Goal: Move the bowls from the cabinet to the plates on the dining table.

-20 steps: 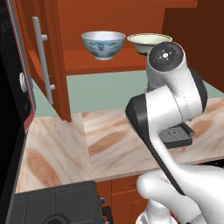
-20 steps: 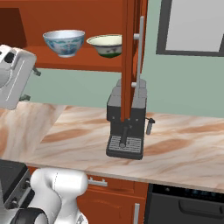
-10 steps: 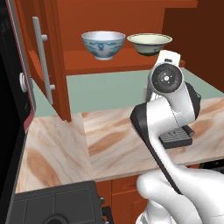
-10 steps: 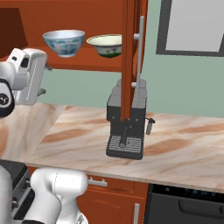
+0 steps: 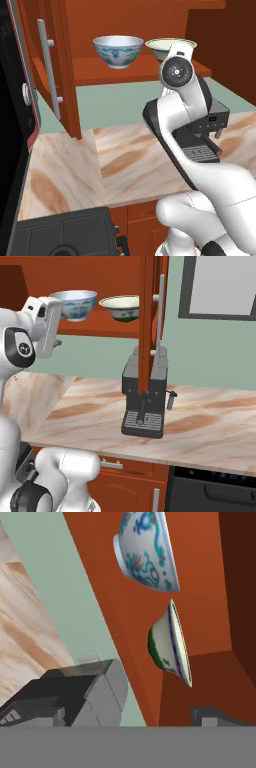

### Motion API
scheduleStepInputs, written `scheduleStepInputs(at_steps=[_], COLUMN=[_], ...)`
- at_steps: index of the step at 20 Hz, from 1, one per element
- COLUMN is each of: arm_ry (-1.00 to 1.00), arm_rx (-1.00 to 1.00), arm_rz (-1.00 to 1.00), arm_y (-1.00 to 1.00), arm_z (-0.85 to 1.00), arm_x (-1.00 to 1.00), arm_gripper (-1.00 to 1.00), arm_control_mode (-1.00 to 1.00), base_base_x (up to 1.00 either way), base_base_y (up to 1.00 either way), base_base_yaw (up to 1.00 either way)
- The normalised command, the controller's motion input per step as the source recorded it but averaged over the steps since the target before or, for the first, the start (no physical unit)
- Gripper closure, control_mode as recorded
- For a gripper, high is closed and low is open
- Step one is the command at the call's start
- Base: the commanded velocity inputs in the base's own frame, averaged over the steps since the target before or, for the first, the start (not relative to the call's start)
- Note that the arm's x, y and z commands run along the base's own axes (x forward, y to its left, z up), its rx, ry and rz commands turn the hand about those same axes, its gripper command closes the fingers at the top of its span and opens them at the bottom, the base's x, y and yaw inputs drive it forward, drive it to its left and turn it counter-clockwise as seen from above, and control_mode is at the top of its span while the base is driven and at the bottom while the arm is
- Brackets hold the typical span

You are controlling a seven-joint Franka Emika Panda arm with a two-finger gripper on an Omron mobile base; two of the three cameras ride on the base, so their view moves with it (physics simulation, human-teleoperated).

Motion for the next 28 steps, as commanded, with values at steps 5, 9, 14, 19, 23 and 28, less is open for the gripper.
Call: scheduleStepInputs(at_steps=[5,9,14,19,23,28], arm_ry=[0.00,0.00,0.00,0.00,0.00,0.00], arm_rx=[0.09,0.04,0.00,0.00,0.00,0.00], arm_rz=[0.00,0.00,0.00,0.00,0.00,0.00], arm_y=[0.33,0.24,0.11,0.13,0.15,0.16], arm_z=[0.09,0.11,0.17,0.06,0.06,0.02], arm_x=[0.57,0.53,0.56,0.54,0.56,0.56], arm_gripper=[-1.00,-1.00,-1.00,-1.00,-1.00,-1.00], arm_control_mode=[-1.00,-1.00,-1.00,-1.00,-1.00,-1.00], base_base_x=[0.00,0.00,0.00,0.00,0.00,0.00], base_base_y=[0.00,0.00,0.00,0.00,0.00,0.00], base_base_yaw=[0.00,0.00,0.00,0.00,0.00,0.00])
